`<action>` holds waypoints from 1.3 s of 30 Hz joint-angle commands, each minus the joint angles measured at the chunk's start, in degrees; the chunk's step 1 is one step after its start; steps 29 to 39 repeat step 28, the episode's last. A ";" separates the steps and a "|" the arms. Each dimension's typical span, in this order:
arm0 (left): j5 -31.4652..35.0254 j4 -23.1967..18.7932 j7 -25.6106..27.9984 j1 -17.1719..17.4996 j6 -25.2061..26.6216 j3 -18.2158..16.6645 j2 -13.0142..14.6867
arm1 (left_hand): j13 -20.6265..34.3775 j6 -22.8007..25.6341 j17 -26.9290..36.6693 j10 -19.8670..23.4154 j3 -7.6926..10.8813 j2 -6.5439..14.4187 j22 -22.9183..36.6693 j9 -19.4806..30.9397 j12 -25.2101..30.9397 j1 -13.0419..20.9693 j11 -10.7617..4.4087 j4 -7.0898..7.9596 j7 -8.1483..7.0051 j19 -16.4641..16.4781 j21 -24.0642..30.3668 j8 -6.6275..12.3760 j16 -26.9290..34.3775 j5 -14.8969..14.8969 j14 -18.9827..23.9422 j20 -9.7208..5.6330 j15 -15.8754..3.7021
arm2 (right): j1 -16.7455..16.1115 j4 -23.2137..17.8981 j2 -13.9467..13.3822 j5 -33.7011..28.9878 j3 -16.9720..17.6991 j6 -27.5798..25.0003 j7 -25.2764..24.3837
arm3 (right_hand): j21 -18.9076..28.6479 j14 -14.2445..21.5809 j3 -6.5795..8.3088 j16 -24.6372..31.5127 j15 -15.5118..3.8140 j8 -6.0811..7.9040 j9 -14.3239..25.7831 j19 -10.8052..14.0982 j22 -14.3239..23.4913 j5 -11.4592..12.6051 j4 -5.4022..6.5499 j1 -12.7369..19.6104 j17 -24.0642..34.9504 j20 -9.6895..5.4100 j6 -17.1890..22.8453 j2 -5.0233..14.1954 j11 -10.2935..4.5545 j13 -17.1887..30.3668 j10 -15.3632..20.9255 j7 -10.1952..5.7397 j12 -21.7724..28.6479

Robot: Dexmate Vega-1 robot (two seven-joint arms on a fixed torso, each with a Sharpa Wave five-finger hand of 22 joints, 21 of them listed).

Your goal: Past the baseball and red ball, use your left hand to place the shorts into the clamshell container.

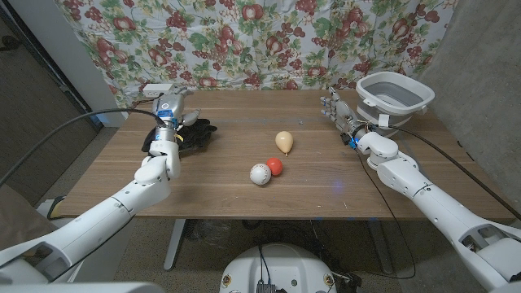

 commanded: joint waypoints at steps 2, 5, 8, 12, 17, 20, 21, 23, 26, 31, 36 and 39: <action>-1.70 -1.45 1.74 1.16 -1.02 -1.73 -0.14 | 0.00 -0.18 0.03 -0.38 -0.34 0.19 0.12 0.23 -0.17 -0.89 0.02 -0.15 0.27 -0.77 -0.52 -0.43 0.16 0.52 -0.47 0.35 -4.86 | -0.07 -0.51 0.08 -0.24 -0.08 -0.20 -0.59 | -0.19 0.12 0.43 0.14 -0.09 -0.04 0.14 -0.07 0.08 -0.17 -0.12 0.63 0.14 0.19 0.70 0.24 0.31 0.09 -0.15 -0.13 0.14; -1.97 -1.61 1.89 1.09 -1.28 -1.91 -0.35 | -0.14 -0.28 -0.09 -0.63 -0.56 0.39 0.19 0.24 -0.20 -1.68 0.31 0.11 0.35 -1.10 -0.82 -0.60 0.14 0.64 -0.74 0.48 -4.76 | -0.27 -0.94 0.01 -0.26 -0.02 -0.37 -0.92 | -0.19 0.16 0.44 0.16 -0.02 -0.05 0.14 -0.07 0.08 -0.17 -0.13 0.64 0.14 0.18 0.68 0.24 0.40 0.09 -0.11 -0.11 0.15; -1.79 -1.90 2.25 1.05 -1.52 -1.94 -0.32 | -0.22 -0.23 -0.16 -0.68 -0.67 0.50 0.23 0.24 -0.17 -2.08 0.26 0.22 0.41 -1.18 -0.97 -0.65 0.11 0.72 -0.93 0.56 -4.59 | -0.31 -1.17 -0.03 -0.27 0.02 -0.42 -1.07 | -0.19 0.15 0.46 0.16 -0.07 -0.06 0.14 -0.07 0.08 -0.17 -0.13 0.64 0.14 0.20 0.64 0.23 0.41 0.09 -0.06 -0.11 0.17; -2.34 -2.22 2.85 1.08 -2.32 -2.34 -0.59 | -0.32 -0.18 -0.24 -0.74 -0.78 0.59 0.25 0.25 -0.14 -2.49 0.28 0.30 0.52 -1.21 -1.12 -0.73 0.16 0.82 -0.97 0.62 -4.55 | -0.37 -1.43 -0.08 -0.49 0.07 -0.22 -1.35 | -0.19 0.13 0.47 0.15 -0.07 -0.05 0.14 -0.07 0.08 -0.18 -0.14 0.65 0.14 0.20 0.67 0.23 0.36 0.09 -0.04 -0.07 0.18; -2.51 -2.57 3.57 1.29 -2.80 -2.48 -0.88 | -0.42 -0.15 -0.33 -0.79 -0.85 0.69 0.27 0.25 -0.11 -2.81 0.32 0.34 0.53 -1.36 -1.32 -0.81 0.19 0.92 -1.00 0.68 -4.59 | -0.54 -2.03 -0.36 -0.43 0.09 -0.85 -1.55 | -0.19 0.20 0.48 0.18 -0.02 -0.04 0.14 -0.08 0.08 -0.19 -0.14 0.64 0.14 0.22 0.69 0.22 0.35 0.09 -0.01 -0.05 0.19; -2.87 -2.78 4.00 1.63 -3.09 -2.73 -1.10 | -0.47 -0.10 -0.37 -0.83 -0.89 0.76 0.28 0.25 -0.10 -2.99 0.34 0.37 0.61 -1.47 -1.43 -0.84 0.20 0.98 -1.06 0.73 -4.59 | -0.54 -2.25 -0.30 -0.32 0.06 -1.03 -1.59 | -0.20 0.20 0.48 0.18 -0.04 -0.05 0.14 -0.09 0.08 -0.19 -0.14 0.64 0.14 0.23 0.68 0.21 0.37 0.09 -0.02 -0.06 0.19; -2.83 -2.82 3.90 1.66 -3.30 -2.65 -0.94 | -0.49 -0.08 -0.38 -0.83 -0.90 0.78 0.28 0.25 -0.10 -3.04 0.27 0.37 0.58 -1.49 -1.46 -0.85 0.21 1.00 -1.07 0.74 -4.59 | -0.62 -2.50 -0.37 -0.34 0.06 -1.13 -1.67 | -0.20 0.20 0.49 0.18 -0.04 -0.04 0.14 -0.10 0.08 -0.19 -0.14 0.64 0.14 0.22 0.69 0.21 0.35 0.09 -0.03 -0.06 0.18; -2.65 -2.89 3.97 1.67 -3.43 -2.53 -0.86 | -0.53 -0.04 -0.42 -0.83 -0.92 0.82 0.29 0.25 -0.07 -3.15 0.31 0.38 0.51 -1.52 -1.53 -0.87 0.21 1.05 -1.10 0.76 -4.61 | -0.69 -2.87 -0.63 -0.52 0.01 -1.29 -1.72 | -0.20 0.20 0.50 0.17 -0.04 -0.06 0.14 -0.10 0.08 -0.20 -0.15 0.64 0.14 0.24 0.65 0.21 0.26 0.09 -0.07 -0.10 0.17; -2.79 -3.08 4.25 1.76 -3.20 -2.72 -1.20 | -0.58 0.02 -0.46 -0.91 -0.93 0.88 0.29 0.25 -0.08 -3.28 0.31 0.38 0.42 -1.50 -1.60 -0.90 0.23 1.10 -1.13 0.78 -4.62 | -0.81 -2.97 -0.64 -0.29 0.25 -1.38 -1.98 | -0.19 0.19 0.51 0.17 -0.04 -0.05 0.14 -0.08 0.08 -0.20 -0.15 0.65 0.14 0.20 0.67 0.21 0.28 0.09 -0.02 -0.09 0.19; -2.81 -3.14 4.44 1.80 -3.39 -2.77 -1.21 | -0.61 0.01 -0.49 -0.94 -0.94 0.91 0.30 0.25 -0.08 -3.35 0.29 0.38 0.43 -1.52 -1.66 -0.93 0.24 1.14 -1.14 0.78 -4.63 | -0.61 -2.77 -0.66 -0.52 0.24 -1.10 -1.96 | -0.19 0.19 0.52 0.17 -0.07 -0.05 0.13 -0.08 0.08 -0.21 -0.15 0.65 0.14 0.20 0.66 0.22 0.31 0.09 -0.03 -0.06 0.18; -2.81 -3.14 4.44 1.80 -3.39 -2.77 -1.21 | -0.61 0.01 -0.49 -0.94 -0.94 0.91 0.30 0.25 -0.08 -3.35 0.29 0.38 0.43 -1.52 -1.66 -0.93 0.24 1.14 -1.14 0.78 -4.63 | -0.61 -2.77 -0.66 -0.52 0.24 -1.10 -1.96 | -0.19 0.19 0.52 0.17 -0.07 -0.05 0.13 -0.08 0.08 -0.21 -0.15 0.65 0.14 0.20 0.66 0.22 0.31 0.09 -0.03 -0.06 0.18; -2.81 -3.14 4.44 1.80 -3.39 -2.77 -1.21 | -0.61 0.01 -0.49 -0.94 -0.94 0.91 0.30 0.25 -0.08 -3.35 0.29 0.38 0.43 -1.52 -1.66 -0.93 0.24 1.14 -1.14 0.78 -4.63 | -0.61 -2.77 -0.66 -0.52 0.24 -1.10 -1.96 | -0.19 0.19 0.52 0.17 -0.07 -0.05 0.13 -0.08 0.08 -0.21 -0.15 0.65 0.14 0.20 0.66 0.22 0.31 0.09 -0.03 -0.06 0.18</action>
